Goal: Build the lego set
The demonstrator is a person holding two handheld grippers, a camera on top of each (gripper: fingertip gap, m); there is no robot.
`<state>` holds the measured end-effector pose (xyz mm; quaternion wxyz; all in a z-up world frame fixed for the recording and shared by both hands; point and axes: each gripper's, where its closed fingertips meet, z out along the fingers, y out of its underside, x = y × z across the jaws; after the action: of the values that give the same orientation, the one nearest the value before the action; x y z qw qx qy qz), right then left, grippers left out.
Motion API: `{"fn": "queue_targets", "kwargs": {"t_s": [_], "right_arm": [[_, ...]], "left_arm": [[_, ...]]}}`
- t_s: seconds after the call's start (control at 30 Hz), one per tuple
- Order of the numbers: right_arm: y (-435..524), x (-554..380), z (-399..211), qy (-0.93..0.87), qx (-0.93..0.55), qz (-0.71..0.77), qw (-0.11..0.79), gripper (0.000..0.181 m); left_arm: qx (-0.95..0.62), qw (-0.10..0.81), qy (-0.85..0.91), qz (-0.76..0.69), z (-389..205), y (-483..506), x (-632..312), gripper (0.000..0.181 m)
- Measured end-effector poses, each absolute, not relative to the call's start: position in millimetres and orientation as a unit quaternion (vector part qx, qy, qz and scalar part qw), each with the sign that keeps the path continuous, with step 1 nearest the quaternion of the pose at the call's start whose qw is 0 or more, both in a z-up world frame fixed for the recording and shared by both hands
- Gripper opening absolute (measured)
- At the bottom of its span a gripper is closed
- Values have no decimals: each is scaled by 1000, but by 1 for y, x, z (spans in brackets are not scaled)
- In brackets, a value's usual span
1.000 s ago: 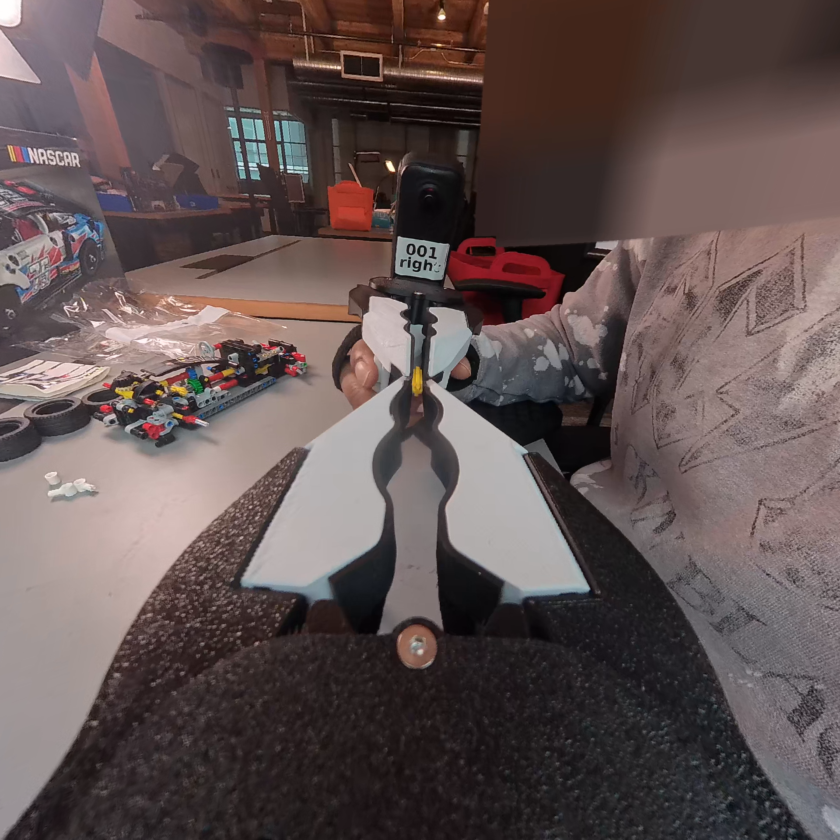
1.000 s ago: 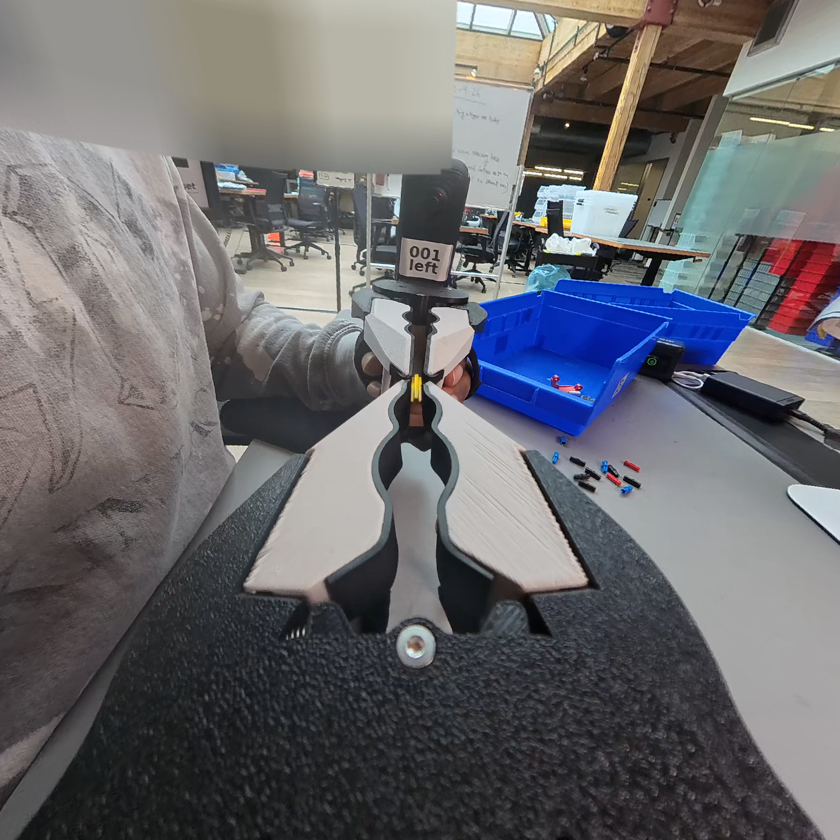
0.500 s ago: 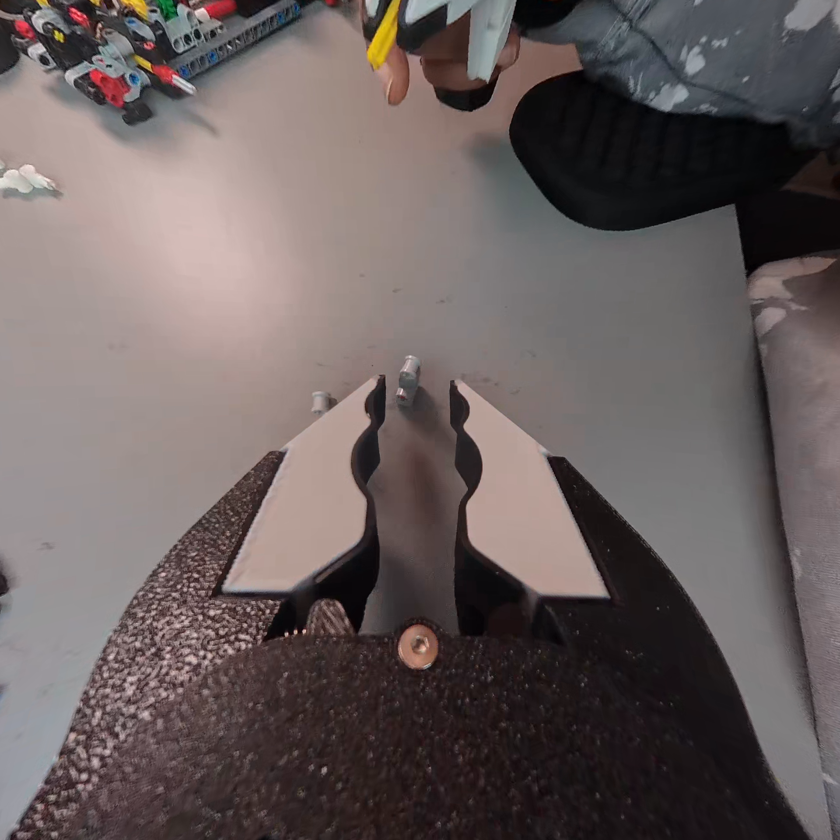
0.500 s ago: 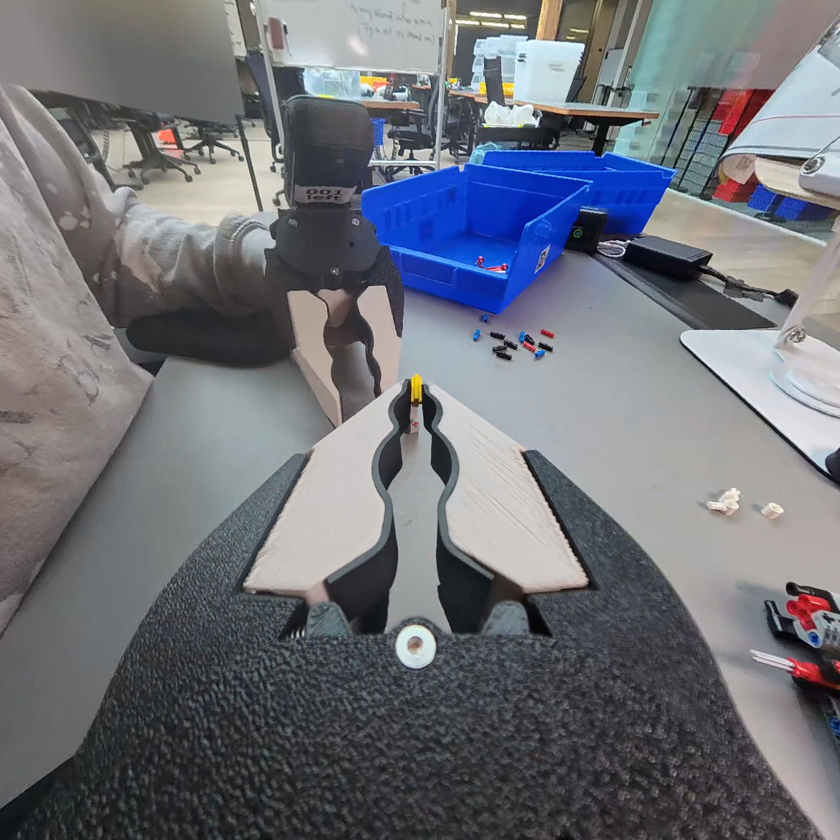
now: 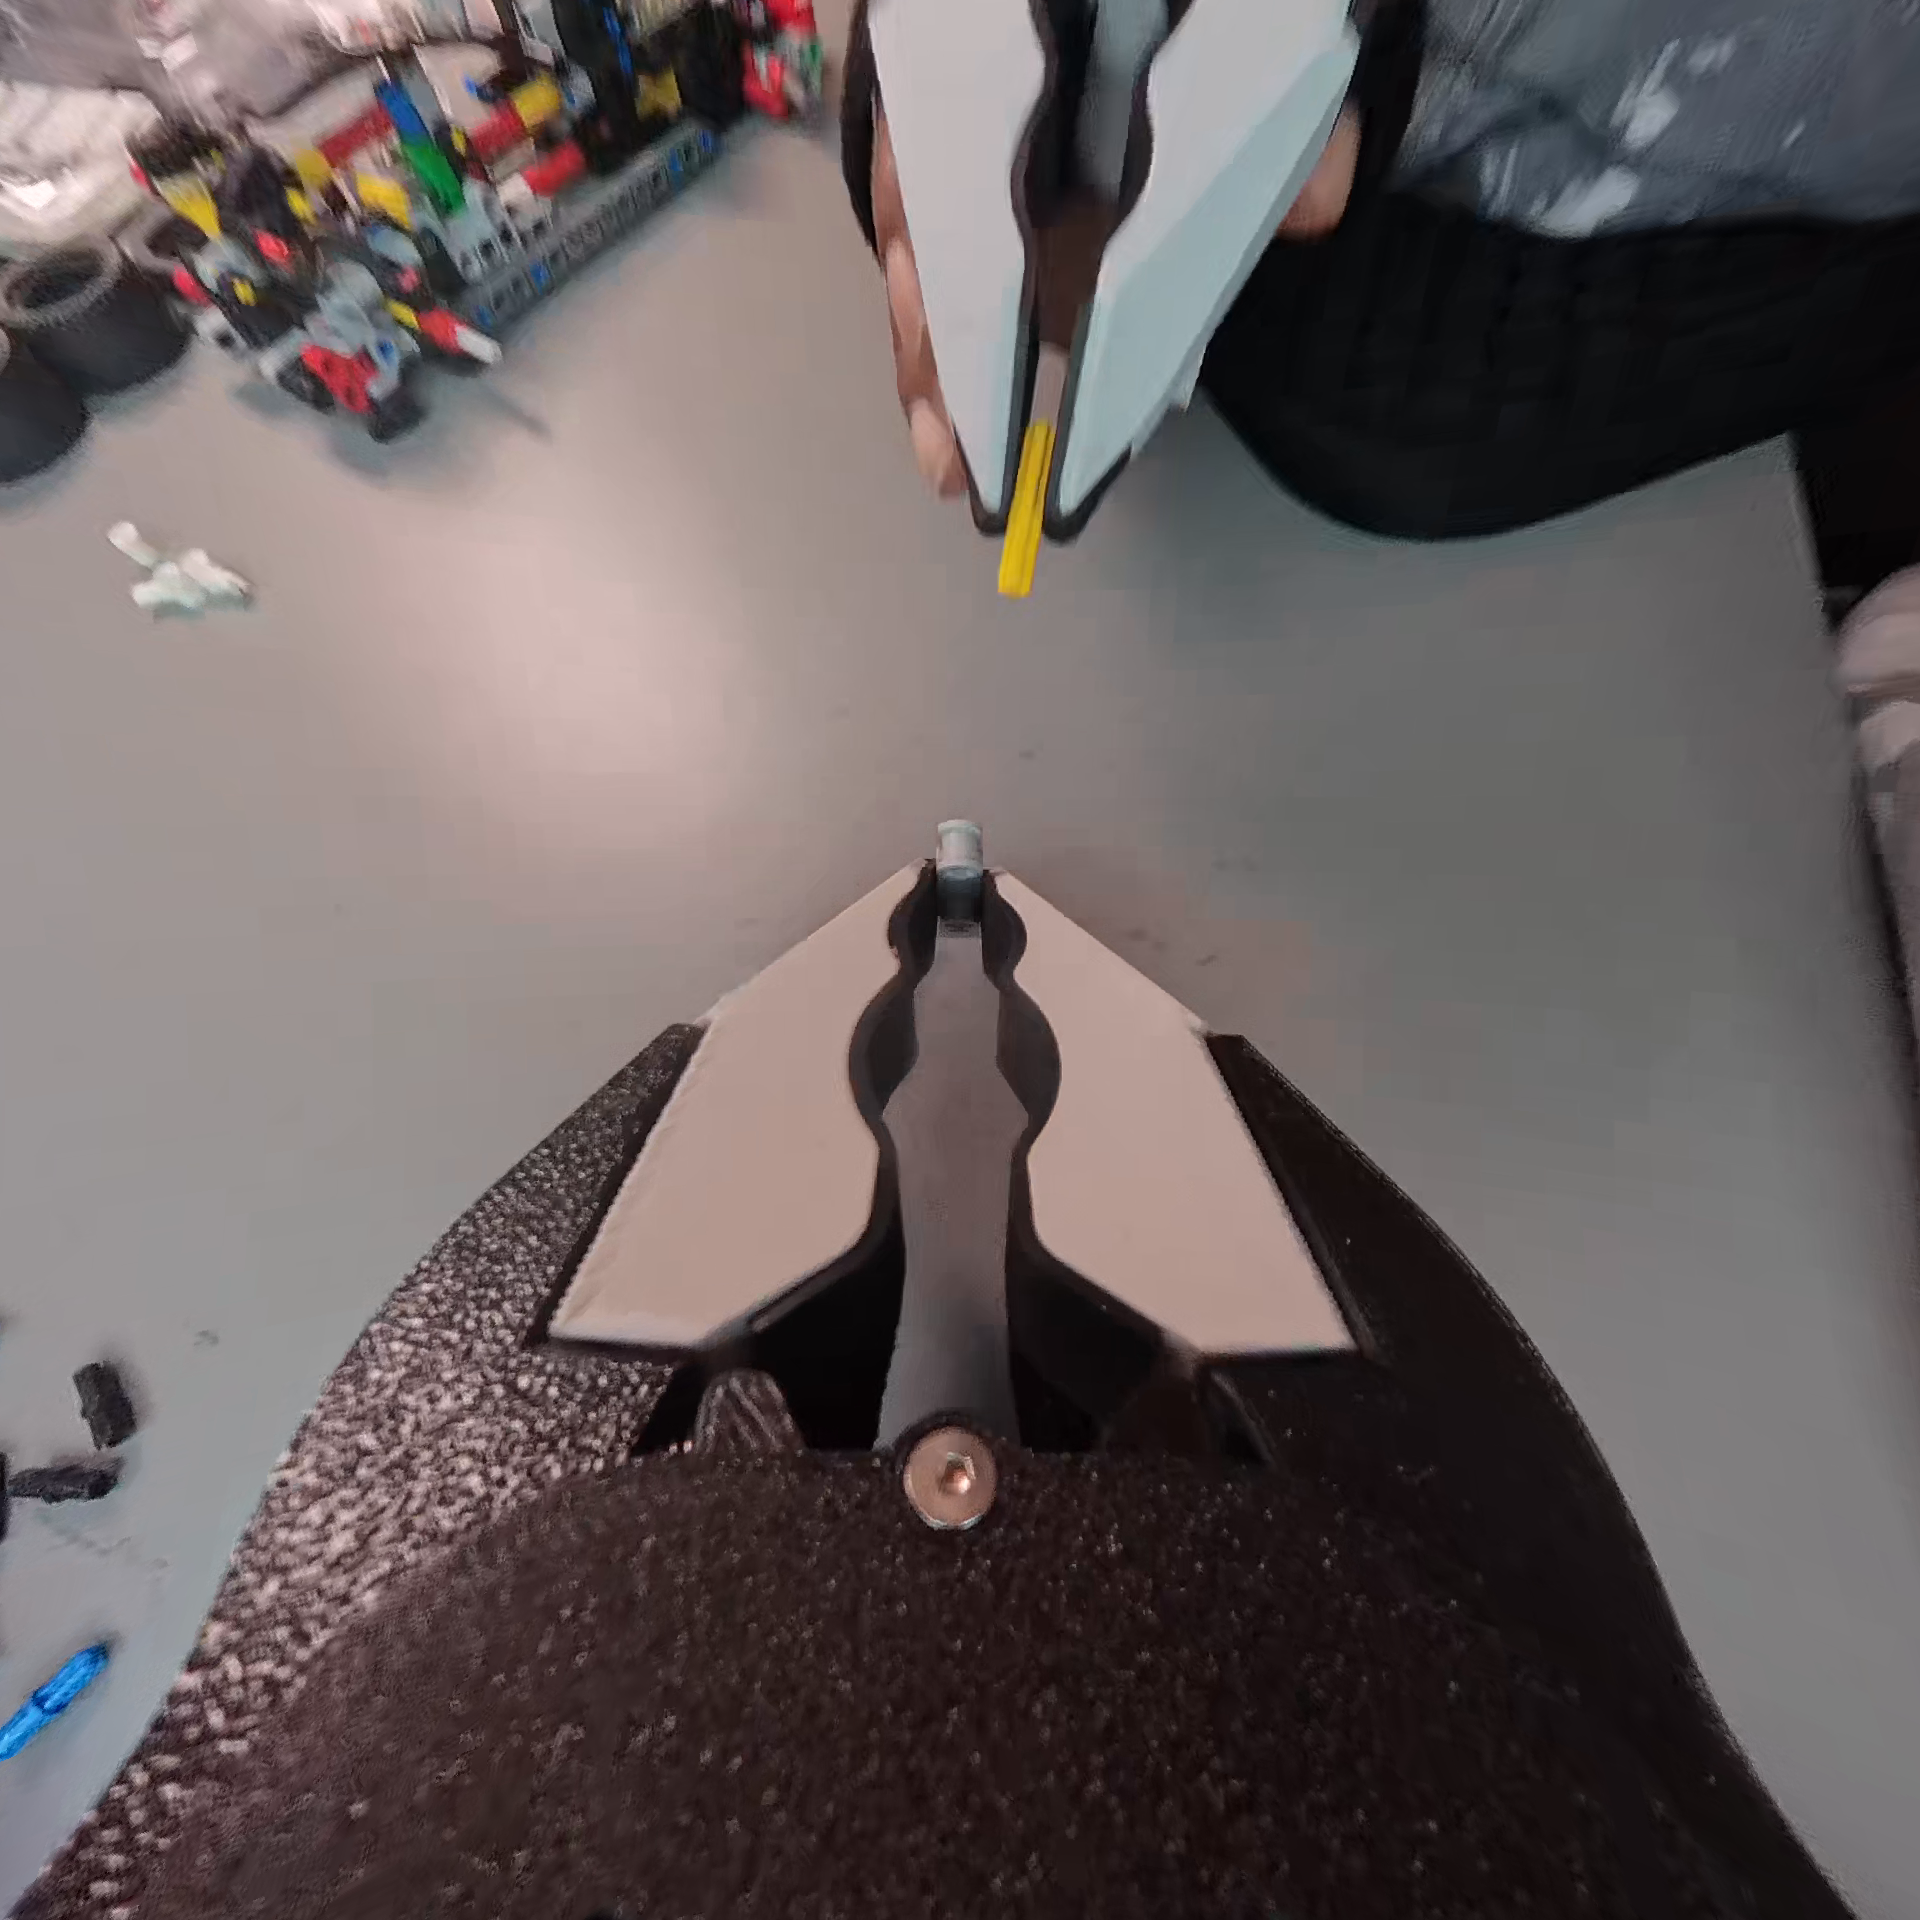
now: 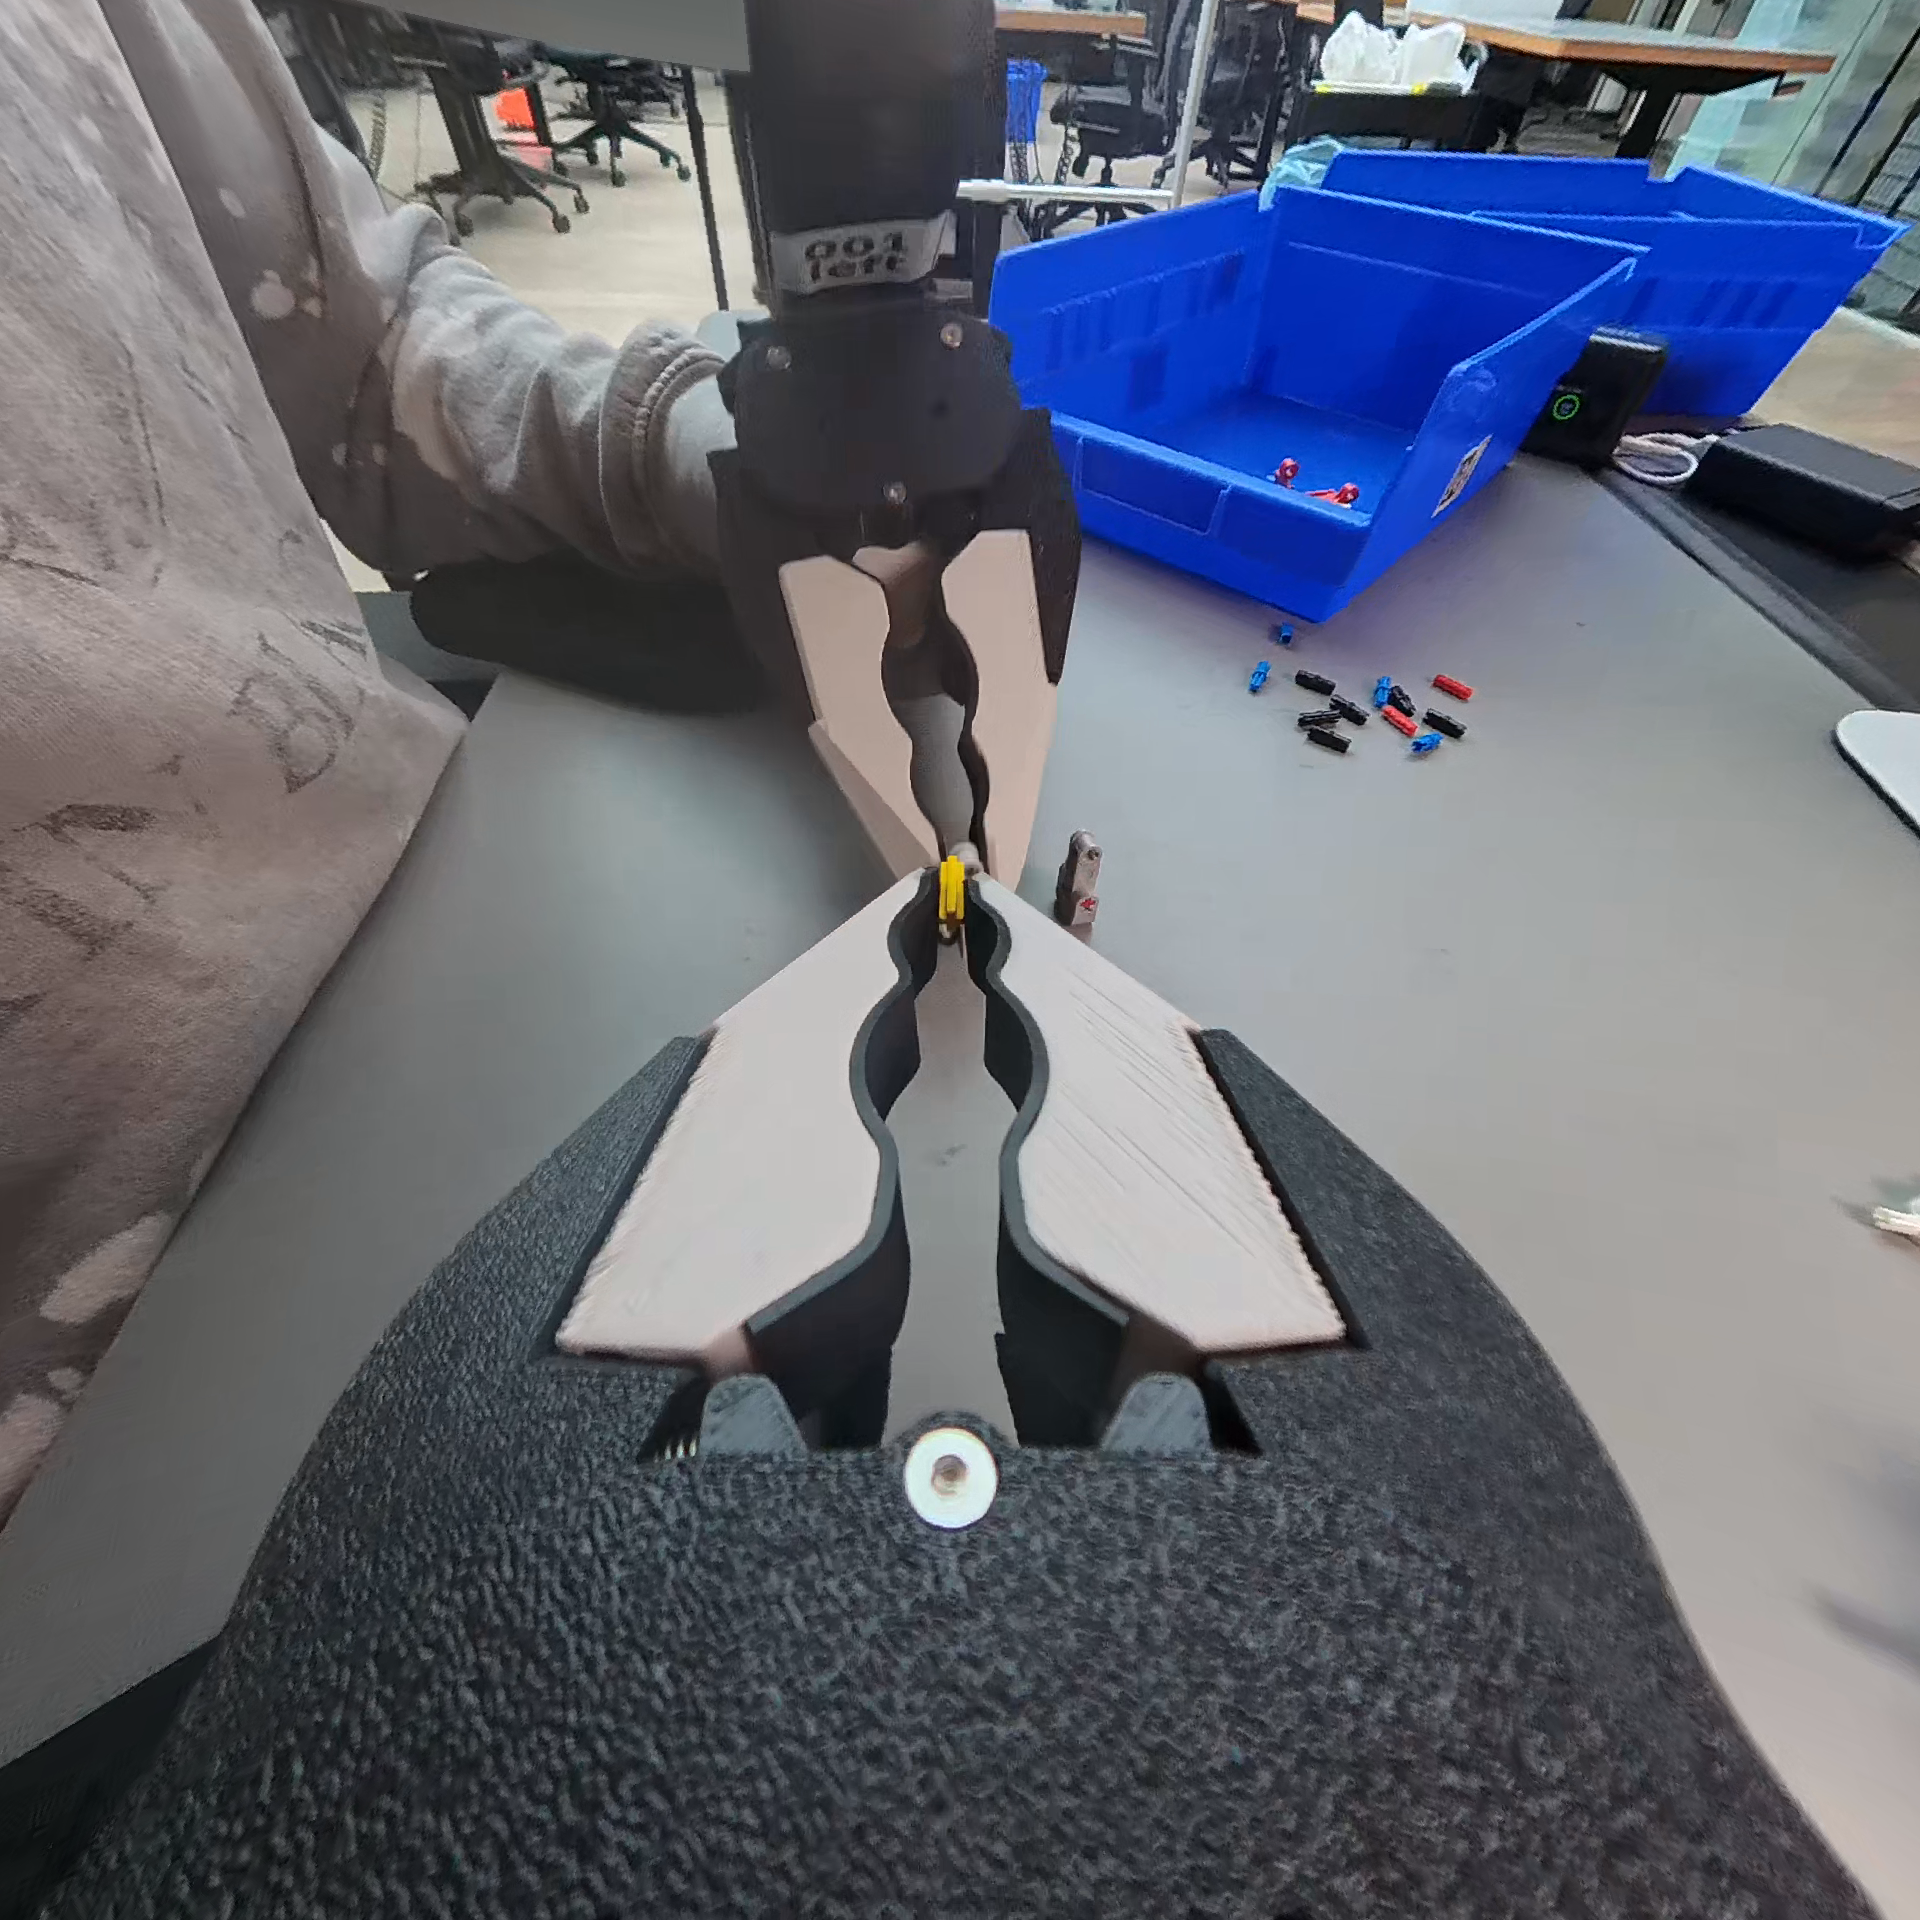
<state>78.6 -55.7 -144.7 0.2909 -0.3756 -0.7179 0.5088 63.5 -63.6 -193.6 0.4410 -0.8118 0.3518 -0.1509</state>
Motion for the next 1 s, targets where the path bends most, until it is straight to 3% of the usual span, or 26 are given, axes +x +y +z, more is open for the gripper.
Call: {"fn": "queue_targets", "kwargs": {"t_s": [0.2, 1.0], "right_arm": [[-69, 79, -130, -708, -362, 534, 287, 2], [-80, 79, -135, -715, -353, 536, 277, 1]], "left_arm": [[-720, 555, 344, -236, -132, -74, 72, 6], [-728, 519, 371, -250, -146, -85, 79, 5]]}}
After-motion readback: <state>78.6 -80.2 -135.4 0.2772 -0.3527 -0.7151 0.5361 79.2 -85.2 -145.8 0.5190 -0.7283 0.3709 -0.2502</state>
